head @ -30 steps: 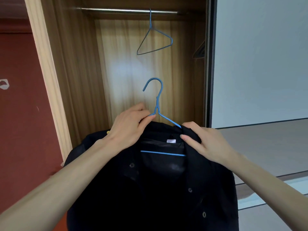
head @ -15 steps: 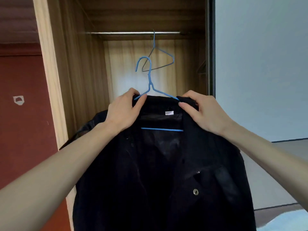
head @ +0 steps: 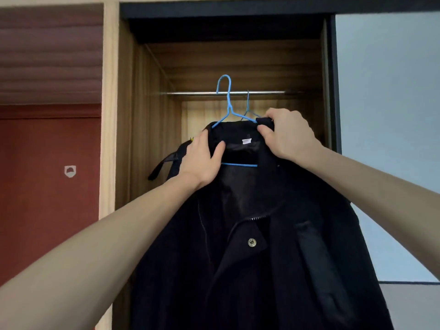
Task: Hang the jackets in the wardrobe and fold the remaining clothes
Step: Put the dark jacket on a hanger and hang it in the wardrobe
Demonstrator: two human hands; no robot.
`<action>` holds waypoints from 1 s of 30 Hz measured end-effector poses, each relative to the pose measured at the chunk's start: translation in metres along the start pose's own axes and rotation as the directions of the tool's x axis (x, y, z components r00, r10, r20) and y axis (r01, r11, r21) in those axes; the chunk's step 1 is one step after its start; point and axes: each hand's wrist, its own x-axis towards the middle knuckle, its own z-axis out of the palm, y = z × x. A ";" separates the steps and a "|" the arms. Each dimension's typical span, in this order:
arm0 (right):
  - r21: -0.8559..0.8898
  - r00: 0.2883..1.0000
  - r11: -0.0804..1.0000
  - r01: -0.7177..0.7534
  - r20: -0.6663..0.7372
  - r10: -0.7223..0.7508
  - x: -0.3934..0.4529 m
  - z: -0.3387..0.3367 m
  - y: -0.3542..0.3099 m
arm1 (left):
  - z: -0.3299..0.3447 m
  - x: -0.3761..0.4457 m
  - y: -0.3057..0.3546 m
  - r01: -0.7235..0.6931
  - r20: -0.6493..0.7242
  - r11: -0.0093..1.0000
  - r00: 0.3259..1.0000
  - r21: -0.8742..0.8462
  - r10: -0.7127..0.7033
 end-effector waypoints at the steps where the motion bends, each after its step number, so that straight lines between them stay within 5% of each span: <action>1: -0.017 1.000 1.000 -0.026 0.001 0.026 0.008 0.006 -0.003 | 0.001 0.006 -0.007 0.036 0.042 0.999 0.998 -0.003 -0.036; 6: -0.036 0.995 0.994 -0.101 -0.016 0.101 0.046 0.037 -0.014 | 0.009 0.030 -0.049 0.150 0.187 0.989 0.971 -0.009 -0.146; 14: -0.069 0.973 0.972 -0.227 -0.050 0.223 0.107 0.104 -0.019 | 0.027 0.077 -0.110 0.017 0.186 0.985 0.981 0.172 -0.049; 21: -0.072 0.945 0.947 -0.313 -0.124 0.303 0.158 0.133 -0.022 | 0.034 0.137 -0.132 -0.068 0.134 0.987 0.990 0.143 0.049; 30: -0.082 0.969 0.970 -0.230 -0.114 0.220 0.193 0.174 -0.053 | 0.023 0.188 -0.128 -0.146 0.108 0.922 0.987 0.358 0.115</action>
